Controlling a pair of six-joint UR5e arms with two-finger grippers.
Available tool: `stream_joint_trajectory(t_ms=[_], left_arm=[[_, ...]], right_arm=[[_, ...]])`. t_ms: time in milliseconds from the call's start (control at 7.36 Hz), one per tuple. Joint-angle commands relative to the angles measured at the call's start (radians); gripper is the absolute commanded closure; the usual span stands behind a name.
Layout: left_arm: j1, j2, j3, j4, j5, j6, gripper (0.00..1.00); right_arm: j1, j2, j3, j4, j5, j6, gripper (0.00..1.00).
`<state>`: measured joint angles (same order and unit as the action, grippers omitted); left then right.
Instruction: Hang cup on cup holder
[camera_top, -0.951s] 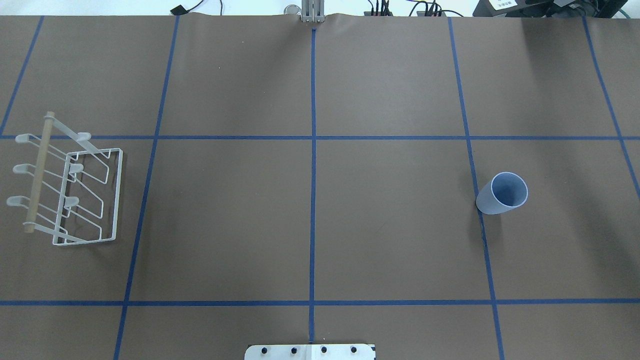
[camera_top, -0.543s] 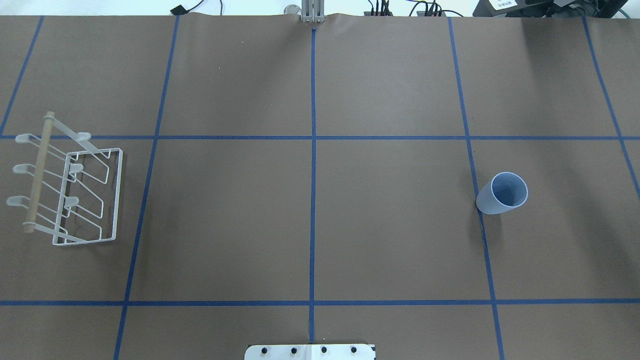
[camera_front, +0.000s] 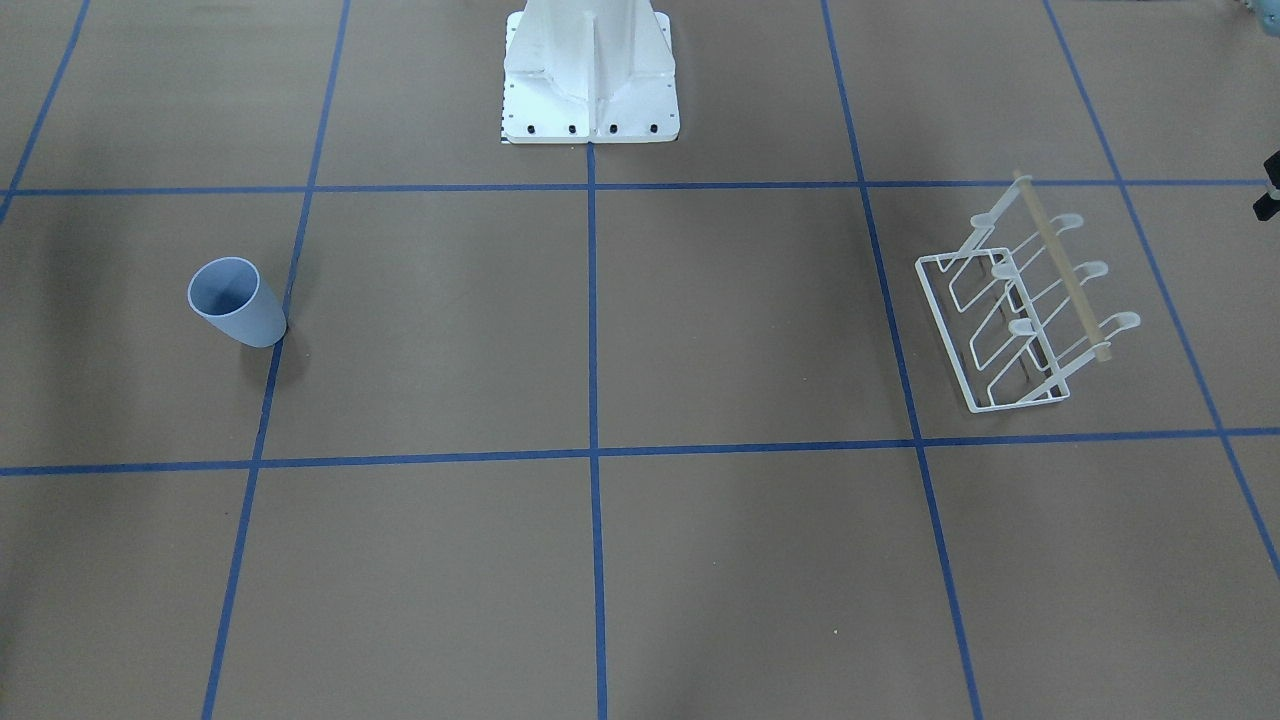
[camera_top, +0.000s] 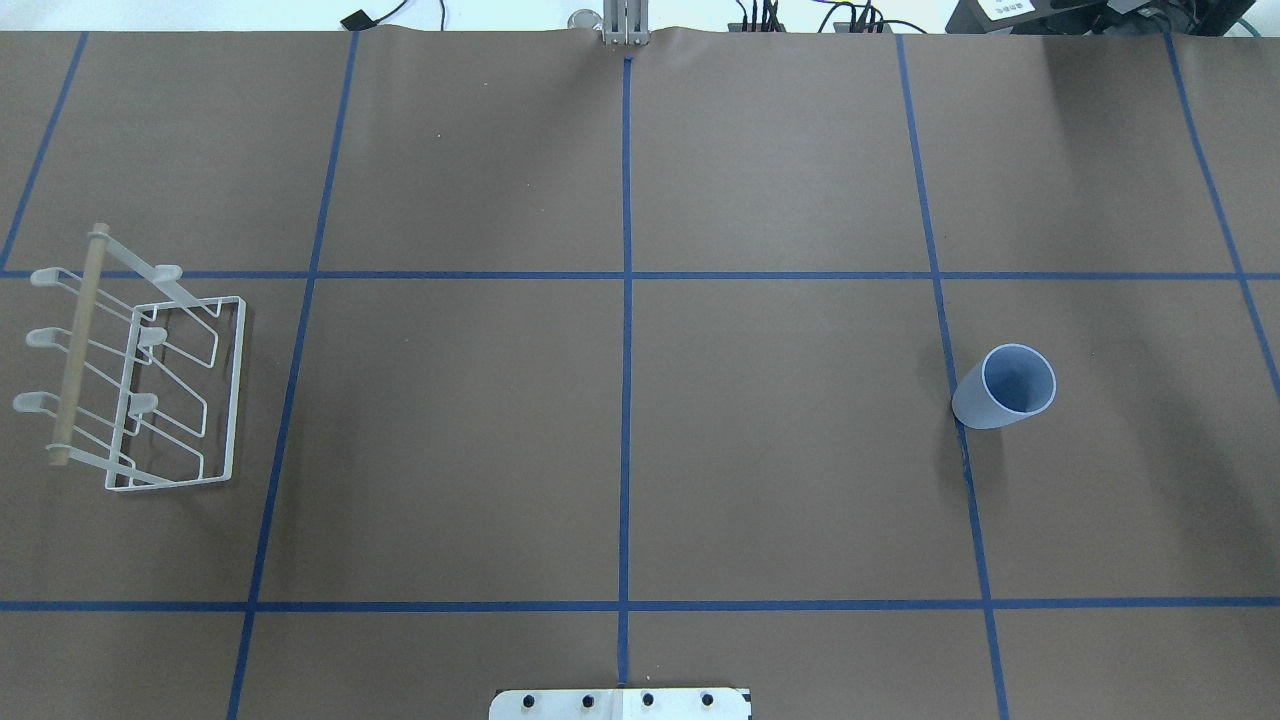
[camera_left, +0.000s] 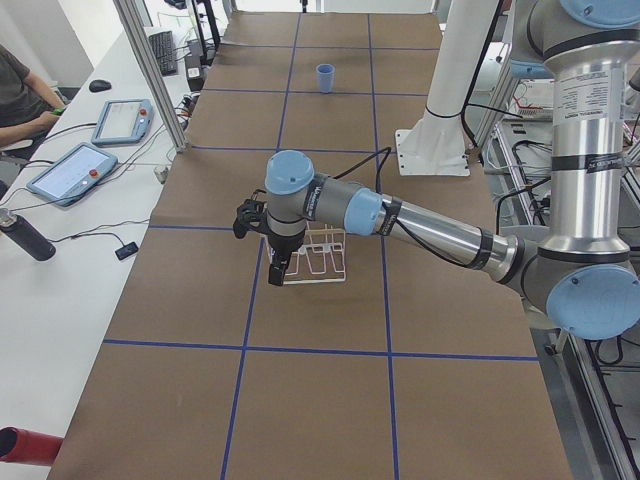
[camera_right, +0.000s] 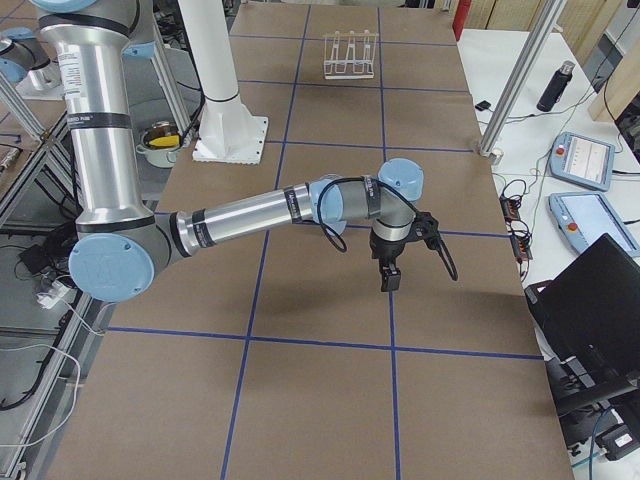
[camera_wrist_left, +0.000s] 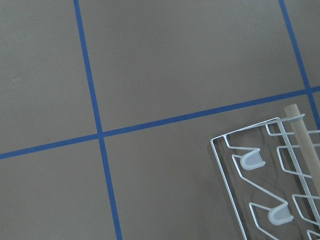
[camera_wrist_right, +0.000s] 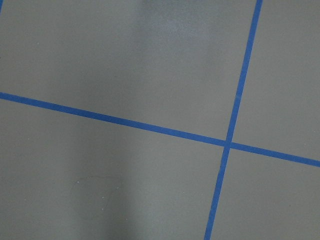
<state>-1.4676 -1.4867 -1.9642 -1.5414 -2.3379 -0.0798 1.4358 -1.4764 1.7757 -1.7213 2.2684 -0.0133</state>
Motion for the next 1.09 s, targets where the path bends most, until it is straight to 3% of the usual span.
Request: stream_joint_trajectory(t_ms=[0,951], left_arm=[[0.001,0.017,0.008,0.001,0.009,0.0,0.02],[0.004,0.023,0.011,0.01,0.0,0.0,0.02]], right_arm=[[0.0,-0.001,0.004,0.0,0.0,0.001,0.0],[-0.089,0.001,0.042,0.002,-0.003,-0.002,0.0]])
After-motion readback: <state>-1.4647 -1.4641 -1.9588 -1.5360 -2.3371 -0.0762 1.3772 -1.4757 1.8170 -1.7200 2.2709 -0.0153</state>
